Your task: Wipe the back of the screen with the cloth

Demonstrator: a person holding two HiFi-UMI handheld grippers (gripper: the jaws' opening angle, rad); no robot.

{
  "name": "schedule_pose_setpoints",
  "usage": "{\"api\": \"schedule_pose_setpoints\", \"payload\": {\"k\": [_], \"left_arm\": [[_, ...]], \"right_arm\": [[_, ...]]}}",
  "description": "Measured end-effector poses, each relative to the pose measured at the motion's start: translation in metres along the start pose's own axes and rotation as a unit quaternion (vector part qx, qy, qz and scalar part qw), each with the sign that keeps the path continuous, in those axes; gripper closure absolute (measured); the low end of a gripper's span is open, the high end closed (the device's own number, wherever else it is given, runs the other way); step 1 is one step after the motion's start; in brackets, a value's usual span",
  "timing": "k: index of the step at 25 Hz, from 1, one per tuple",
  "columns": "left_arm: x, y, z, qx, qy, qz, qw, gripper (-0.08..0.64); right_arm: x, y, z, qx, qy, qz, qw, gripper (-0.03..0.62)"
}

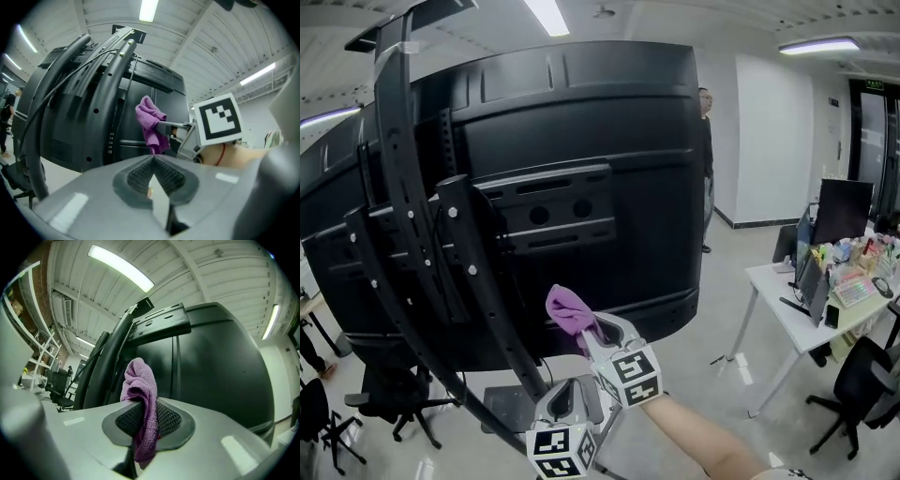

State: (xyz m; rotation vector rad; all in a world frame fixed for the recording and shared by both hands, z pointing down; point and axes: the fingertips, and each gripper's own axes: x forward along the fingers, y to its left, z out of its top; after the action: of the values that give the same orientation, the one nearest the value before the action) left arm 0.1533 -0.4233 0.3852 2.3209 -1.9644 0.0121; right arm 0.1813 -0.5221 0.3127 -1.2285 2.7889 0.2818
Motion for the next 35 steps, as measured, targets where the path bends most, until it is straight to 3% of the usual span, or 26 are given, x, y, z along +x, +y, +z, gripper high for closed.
{"api": "schedule_pose_setpoints", "payload": {"k": [4,8,18,26,30,35], "left_arm": [[0.033,0.0,0.0,0.009,0.002,0.009,0.9999,0.552],[0.056,-0.004,-0.001,0.007,0.002,0.009,0.9999,0.552],[0.094,-0.031,-0.011,0.013,0.014,-0.021,0.9996,0.552],[0.097,-0.045,-0.007,0.022,0.012,-0.036,0.9991,0.552],[0.095,-0.045,-0.006,0.023,0.011,-0.034,0.9991,0.552],[0.099,-0.044,-0.005,0.026,0.012,-0.031,0.9991,0.552]], "right_arm": [[0.031,-0.013,-0.007,-0.008,0.004,0.009,1.0,0.541],[0.02,-0.049,-0.013,-0.015,0.011,-0.003,1.0,0.541],[-0.062,-0.21,-0.03,-0.028,0.037,-0.136,0.99,0.541],[-0.098,-0.273,-0.039,-0.036,0.053,-0.207,0.976,0.541],[-0.104,-0.26,-0.018,-0.069,0.042,-0.194,0.978,0.541],[-0.077,-0.212,0.016,-0.134,0.041,-0.11,0.984,0.541]]}}
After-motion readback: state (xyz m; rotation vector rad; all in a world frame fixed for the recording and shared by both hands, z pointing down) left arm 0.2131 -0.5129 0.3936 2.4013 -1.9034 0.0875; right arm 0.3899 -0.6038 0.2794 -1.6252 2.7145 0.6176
